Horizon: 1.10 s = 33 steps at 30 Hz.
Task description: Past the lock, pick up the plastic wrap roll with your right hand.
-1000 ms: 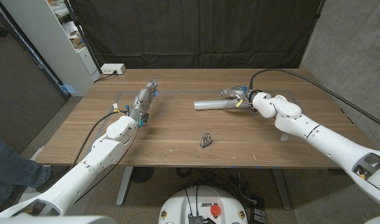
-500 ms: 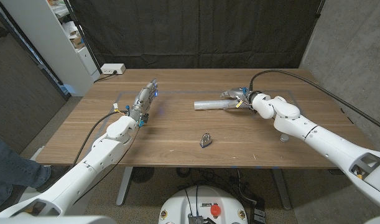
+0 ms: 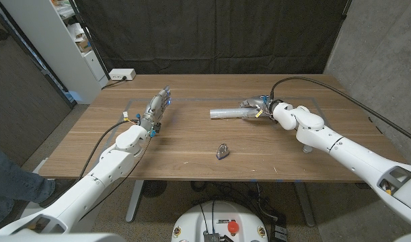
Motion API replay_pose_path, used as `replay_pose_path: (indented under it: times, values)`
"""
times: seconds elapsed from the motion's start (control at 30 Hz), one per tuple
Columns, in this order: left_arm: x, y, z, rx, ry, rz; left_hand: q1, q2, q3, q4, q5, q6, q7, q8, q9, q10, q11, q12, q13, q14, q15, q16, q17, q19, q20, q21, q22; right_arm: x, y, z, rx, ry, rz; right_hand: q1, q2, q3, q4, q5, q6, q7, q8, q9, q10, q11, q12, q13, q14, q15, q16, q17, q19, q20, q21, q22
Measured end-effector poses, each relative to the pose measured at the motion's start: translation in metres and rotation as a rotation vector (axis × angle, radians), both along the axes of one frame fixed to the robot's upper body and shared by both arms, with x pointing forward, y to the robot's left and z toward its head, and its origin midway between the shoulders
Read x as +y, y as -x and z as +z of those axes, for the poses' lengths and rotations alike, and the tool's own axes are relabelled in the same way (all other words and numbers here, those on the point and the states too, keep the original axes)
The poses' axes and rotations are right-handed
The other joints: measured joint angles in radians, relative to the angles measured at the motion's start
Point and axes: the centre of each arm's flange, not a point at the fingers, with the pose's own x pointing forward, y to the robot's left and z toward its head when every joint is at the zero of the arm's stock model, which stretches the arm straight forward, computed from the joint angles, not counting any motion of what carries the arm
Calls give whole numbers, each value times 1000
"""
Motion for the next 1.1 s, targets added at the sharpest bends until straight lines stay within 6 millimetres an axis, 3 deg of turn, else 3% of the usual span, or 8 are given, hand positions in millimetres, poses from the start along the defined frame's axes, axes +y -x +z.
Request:
replay_pose_path:
  times: [0.4, 0.63, 0.83, 1.0, 1.1]
  values:
    - [-1, -1, -2, 7, -2, 0, 2, 2, -3, -3, 0, 0, 0, 0, 0, 0, 0, 0, 0, 0, 0, 0, 0, 0, 0, -3, 0, -1, -2, -2, -9, -7, 2, 10, 10, 15, -1, -7, 53, -8, 8, 0, 60, 1, 15, 3, 52, 2, 15, 1, 41, -23, 0, 0]
    - [-1, -1, -2, 11, -4, 2, 4, 4, -3, -3, 0, 0, 0, 0, 0, 0, 0, 0, 0, 0, 0, 0, 0, 0, 0, -7, 0, -2, -4, -5, -18, -14, 7, 29, 29, 26, 2, -15, 109, -5, 19, -2, 110, 1, 27, 6, 109, -2, 42, 16, 77, -56, 0, -1]
    - [-1, -1, -2, 15, -5, 4, -1, 9, -3, -3, 0, 0, 0, 0, 0, 0, 0, 0, 0, 0, 0, 0, 0, 0, 0, -7, 0, -3, -4, -7, -33, -18, 9, 66, 45, 30, -3, -33, 184, 20, 39, -5, 179, 11, 58, 30, 165, -4, 94, 59, 119, -98, 0, 5]
    - [-2, -1, -3, 19, -6, 4, -1, 9, -3, -3, 0, 0, 0, 0, 0, 0, 0, 0, 0, 0, 0, 0, 0, 0, 0, -7, 0, -3, -3, -7, -49, -23, 11, 98, 57, 21, -11, -46, 218, 54, 50, -1, 224, 6, 87, 50, 202, -6, 136, 98, 151, -130, 4, 5]
    - [-2, -2, -2, 18, -6, 4, -1, 9, -3, -3, 0, 0, 0, 0, 0, 0, 0, 0, 0, 0, 0, 0, 0, -4, 4, -7, 0, -4, -3, -7, -65, -27, 12, 102, 56, 17, -15, -50, 223, 59, 52, 0, 245, 5, 100, 60, 211, -7, 155, 120, 166, -145, 6, 9]
